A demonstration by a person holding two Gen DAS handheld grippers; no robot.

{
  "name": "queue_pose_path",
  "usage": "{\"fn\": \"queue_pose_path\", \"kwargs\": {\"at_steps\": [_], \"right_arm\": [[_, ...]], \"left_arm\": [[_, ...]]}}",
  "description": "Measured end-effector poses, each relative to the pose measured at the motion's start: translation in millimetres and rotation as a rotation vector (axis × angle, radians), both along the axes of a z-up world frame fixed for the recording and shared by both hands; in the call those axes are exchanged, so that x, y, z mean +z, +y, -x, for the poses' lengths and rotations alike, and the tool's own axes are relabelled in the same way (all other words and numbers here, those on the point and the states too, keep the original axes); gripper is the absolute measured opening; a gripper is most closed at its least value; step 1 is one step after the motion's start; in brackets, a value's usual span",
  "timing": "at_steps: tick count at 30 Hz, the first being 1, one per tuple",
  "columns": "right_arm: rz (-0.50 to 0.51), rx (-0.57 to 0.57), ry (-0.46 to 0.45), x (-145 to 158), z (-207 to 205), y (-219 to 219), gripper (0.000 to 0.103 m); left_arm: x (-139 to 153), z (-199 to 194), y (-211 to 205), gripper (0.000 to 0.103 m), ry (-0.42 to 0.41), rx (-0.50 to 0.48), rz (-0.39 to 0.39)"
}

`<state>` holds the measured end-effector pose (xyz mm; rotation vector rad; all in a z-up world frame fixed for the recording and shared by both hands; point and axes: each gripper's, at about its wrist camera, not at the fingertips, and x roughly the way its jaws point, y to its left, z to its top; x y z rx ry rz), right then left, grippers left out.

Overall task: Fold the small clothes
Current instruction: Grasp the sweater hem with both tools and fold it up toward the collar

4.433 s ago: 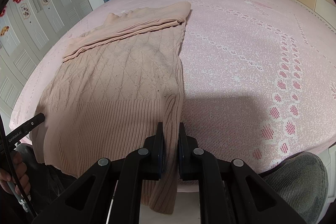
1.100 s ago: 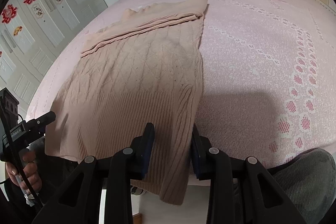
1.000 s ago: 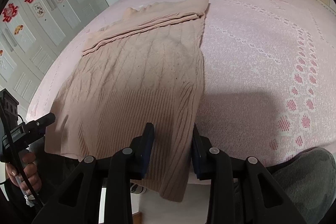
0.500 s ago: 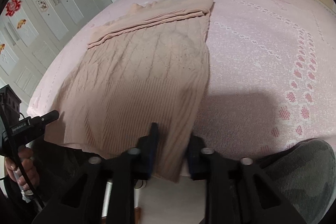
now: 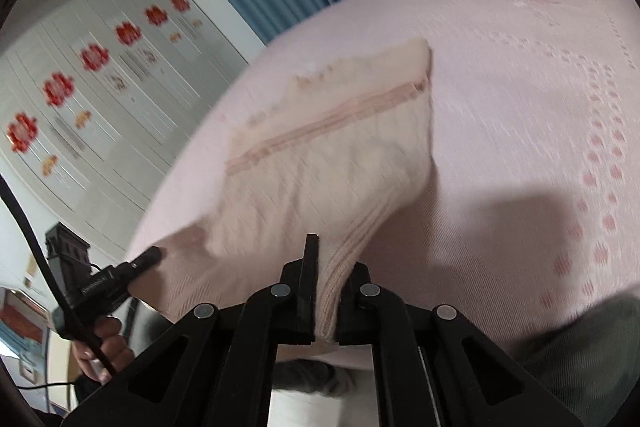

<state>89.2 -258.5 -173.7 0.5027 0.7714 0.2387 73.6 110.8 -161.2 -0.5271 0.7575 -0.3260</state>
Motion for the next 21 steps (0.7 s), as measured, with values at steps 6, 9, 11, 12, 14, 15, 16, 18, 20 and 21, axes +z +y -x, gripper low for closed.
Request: {"fn": "queue_pose_path", "kwargs": {"at_steps": [6,9,11,12,14,15,16,18,20,21], "right_arm": [[-0.193,-0.023,-0.066,20,-35,-18,0.005],[-0.223,-0.052,-0.089,24,-58,-24,0.005],[-0.219,-0.066,-0.094,27,-77,-26,0.005],[-0.216,-0.074,-0.095,28,-90,-28,0.005],[-0.2,-0.083,-0.085,29,-111,-29,0.005],[-0.186,-0.086,-0.076,28,-124,-31,0.005],[-0.171,-0.093,-0.067,27,-140,-32,0.005],[-0.164,-0.105,-0.047,24,-169,-35,0.005],[-0.173,-0.099,-0.03,20,-195,-38,0.005],[-0.175,-0.096,-0.023,19,-206,-39,0.005]], "left_arm": [[26,-35,7,0.008,-0.055,0.044,0.023],[28,-56,7,0.008,-0.058,0.07,0.024],[26,-72,1,0.008,-0.055,0.093,0.0],[25,-82,-1,0.008,-0.053,0.106,-0.017],[20,-104,-5,0.008,-0.05,0.131,-0.041],[16,-112,-6,0.008,-0.046,0.141,-0.042],[12,-122,-5,0.008,-0.038,0.152,-0.039],[2,-145,-4,0.008,-0.014,0.173,-0.015],[-9,-166,-4,0.008,0.009,0.179,0.015],[-14,-178,-4,0.008,0.016,0.182,0.022]]}}
